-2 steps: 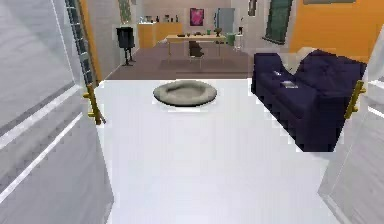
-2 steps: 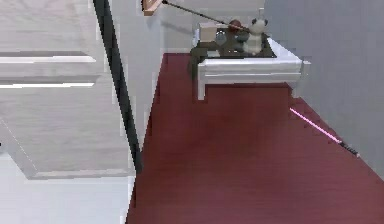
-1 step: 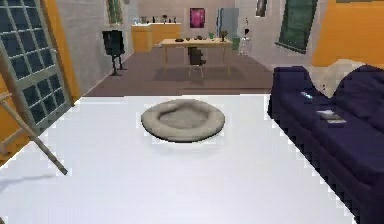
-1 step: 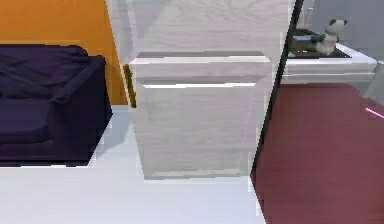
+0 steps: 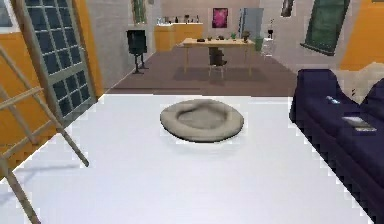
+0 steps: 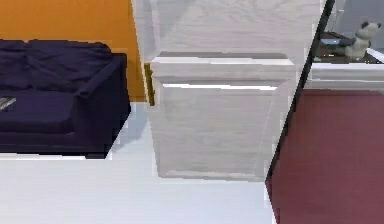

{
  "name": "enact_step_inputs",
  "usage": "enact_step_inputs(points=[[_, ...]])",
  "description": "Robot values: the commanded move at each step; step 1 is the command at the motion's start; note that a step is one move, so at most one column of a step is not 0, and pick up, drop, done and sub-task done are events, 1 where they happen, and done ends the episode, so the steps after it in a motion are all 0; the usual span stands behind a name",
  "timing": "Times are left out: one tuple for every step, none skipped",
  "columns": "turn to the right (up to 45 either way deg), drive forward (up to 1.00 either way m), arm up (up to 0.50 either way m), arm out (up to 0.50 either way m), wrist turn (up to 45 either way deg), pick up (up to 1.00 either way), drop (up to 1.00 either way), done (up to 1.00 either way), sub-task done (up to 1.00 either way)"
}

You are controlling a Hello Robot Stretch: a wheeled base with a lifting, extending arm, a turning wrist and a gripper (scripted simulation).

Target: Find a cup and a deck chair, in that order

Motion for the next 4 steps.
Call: enact_step_inputs(points=[[0.0, 0.4, 0.0, 0.0, 0.0, 0.0, 0.0, 0.0, 0.0], [-27.0, 0.0, 0.0, 0.0, 0.0, 0.0, 0.0, 0.0, 0.0], [-3.0, 0.0, 0.0, 0.0, 0.0, 0.0, 0.0, 0.0, 0.0], [3.0, 0.0, 0.0, 0.0, 0.0, 0.0, 0.0, 0.0, 0.0]])
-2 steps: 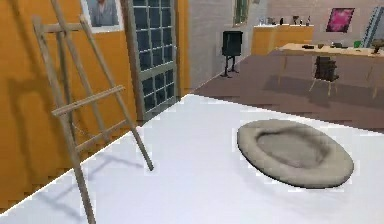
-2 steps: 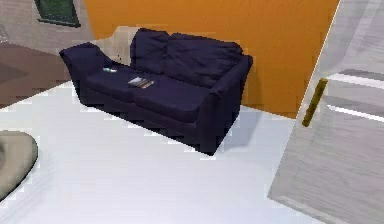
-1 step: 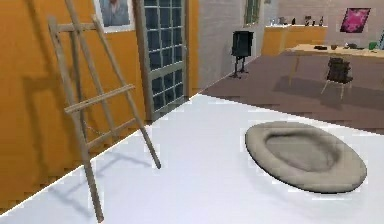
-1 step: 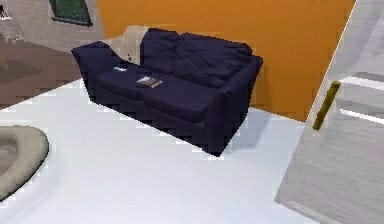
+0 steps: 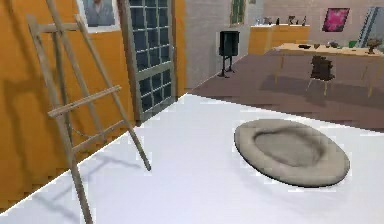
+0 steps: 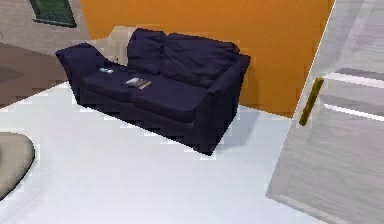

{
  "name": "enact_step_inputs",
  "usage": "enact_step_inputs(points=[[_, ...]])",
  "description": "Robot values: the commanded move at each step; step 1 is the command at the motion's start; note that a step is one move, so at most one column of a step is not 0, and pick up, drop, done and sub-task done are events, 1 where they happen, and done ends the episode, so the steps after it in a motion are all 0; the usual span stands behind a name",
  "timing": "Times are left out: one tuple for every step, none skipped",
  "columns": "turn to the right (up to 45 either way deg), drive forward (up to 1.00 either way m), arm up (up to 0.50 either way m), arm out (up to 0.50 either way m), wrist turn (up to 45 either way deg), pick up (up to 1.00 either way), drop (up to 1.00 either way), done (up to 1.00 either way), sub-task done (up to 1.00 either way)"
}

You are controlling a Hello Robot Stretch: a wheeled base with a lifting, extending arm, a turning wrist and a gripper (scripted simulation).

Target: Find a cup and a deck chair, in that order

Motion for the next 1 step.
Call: enact_step_inputs(points=[[0.0, 1.0, 0.0, 0.0, 0.0, 0.0, 0.0, 0.0, 0.0]])
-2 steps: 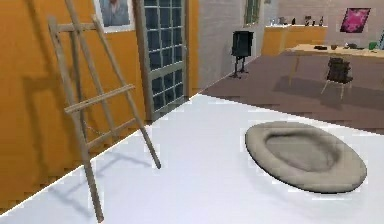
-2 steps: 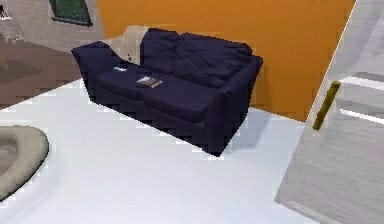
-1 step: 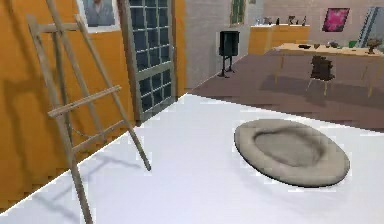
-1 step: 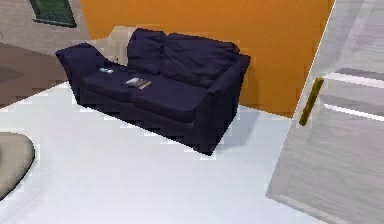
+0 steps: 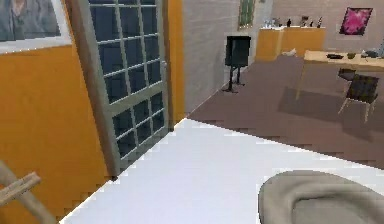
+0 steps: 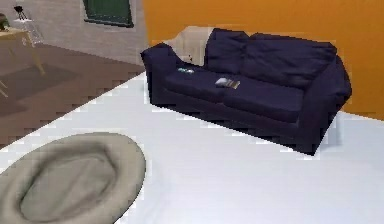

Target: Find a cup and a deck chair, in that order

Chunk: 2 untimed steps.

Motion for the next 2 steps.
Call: enact_step_inputs(points=[[3.0, 0.0, 0.0, 0.0, 0.0, 0.0, 0.0, 0.0, 0.0], [0.0, 0.65, 0.0, 0.0, 0.0, 0.0, 0.0, 0.0, 0.0]])
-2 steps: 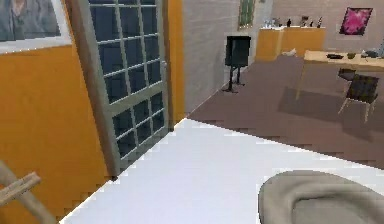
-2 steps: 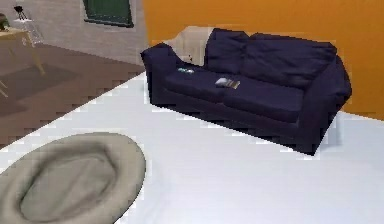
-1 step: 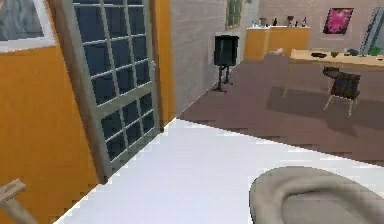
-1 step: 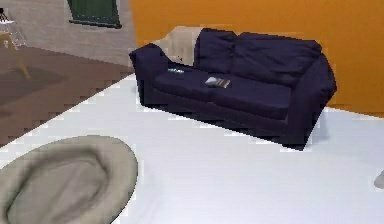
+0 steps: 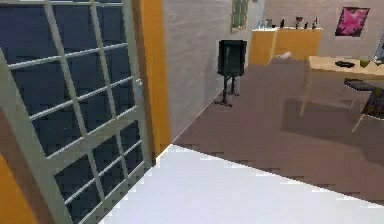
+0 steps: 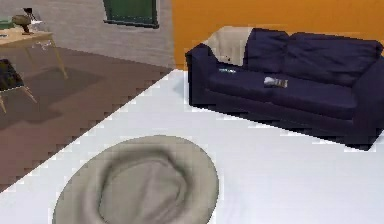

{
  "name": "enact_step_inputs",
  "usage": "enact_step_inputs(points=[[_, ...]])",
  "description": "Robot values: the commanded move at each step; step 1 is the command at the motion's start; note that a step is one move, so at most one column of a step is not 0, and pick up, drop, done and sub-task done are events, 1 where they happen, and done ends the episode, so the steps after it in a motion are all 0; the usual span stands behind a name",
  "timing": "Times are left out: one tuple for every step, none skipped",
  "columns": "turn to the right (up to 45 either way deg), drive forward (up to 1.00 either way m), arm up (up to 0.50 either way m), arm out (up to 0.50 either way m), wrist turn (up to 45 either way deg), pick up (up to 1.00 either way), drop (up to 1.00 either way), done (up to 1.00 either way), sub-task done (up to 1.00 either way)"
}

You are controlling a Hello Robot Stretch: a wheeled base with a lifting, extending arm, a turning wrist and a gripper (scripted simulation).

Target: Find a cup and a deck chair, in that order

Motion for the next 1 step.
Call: enact_step_inputs(points=[[-33.0, 0.0, 0.0, 0.0, 0.0, 0.0, 0.0, 0.0, 0.0]])
